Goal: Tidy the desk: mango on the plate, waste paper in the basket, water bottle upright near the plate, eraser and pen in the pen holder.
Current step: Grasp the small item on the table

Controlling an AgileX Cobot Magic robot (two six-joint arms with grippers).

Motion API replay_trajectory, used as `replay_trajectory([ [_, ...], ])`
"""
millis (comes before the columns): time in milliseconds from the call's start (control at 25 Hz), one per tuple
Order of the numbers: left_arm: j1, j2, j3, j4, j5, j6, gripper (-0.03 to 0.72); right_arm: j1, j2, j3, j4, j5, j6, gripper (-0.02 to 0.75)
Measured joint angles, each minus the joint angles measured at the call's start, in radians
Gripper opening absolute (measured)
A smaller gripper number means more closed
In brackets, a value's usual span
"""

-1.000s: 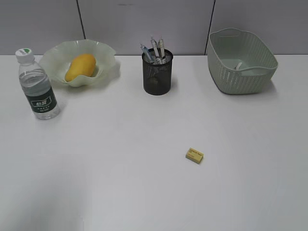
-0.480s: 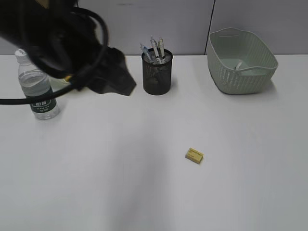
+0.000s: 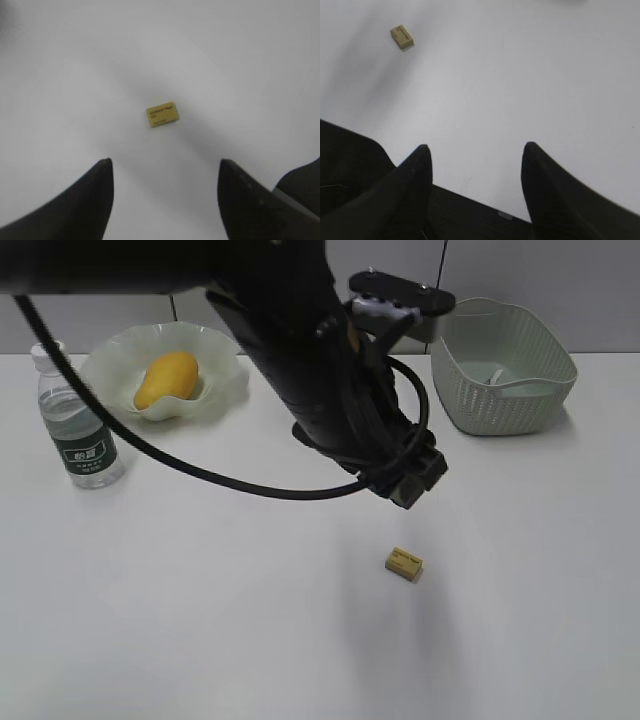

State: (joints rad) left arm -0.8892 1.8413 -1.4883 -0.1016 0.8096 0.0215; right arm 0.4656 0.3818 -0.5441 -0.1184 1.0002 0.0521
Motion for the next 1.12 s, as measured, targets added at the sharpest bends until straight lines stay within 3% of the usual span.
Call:
replay_trajectory([
  [320, -0.028, 0.231, -0.213, 0.107, 0.178, -0.201, 0.497, 0.0, 0.0, 0.0, 0.0, -0.01, 0.0, 0.456],
  [720, -0.032, 0.455, -0.431, 0.092, 0.306, -0.223, 0.55, 0.0, 0.0, 0.0, 0.0, -0.012, 0.0, 0.456],
  [1120, -0.075, 0.565, -0.489, 0.161, 0.309, -0.298, 0.561, 0.0, 0.0, 0.0, 0.0, -0.013, 0.0, 0.452],
])
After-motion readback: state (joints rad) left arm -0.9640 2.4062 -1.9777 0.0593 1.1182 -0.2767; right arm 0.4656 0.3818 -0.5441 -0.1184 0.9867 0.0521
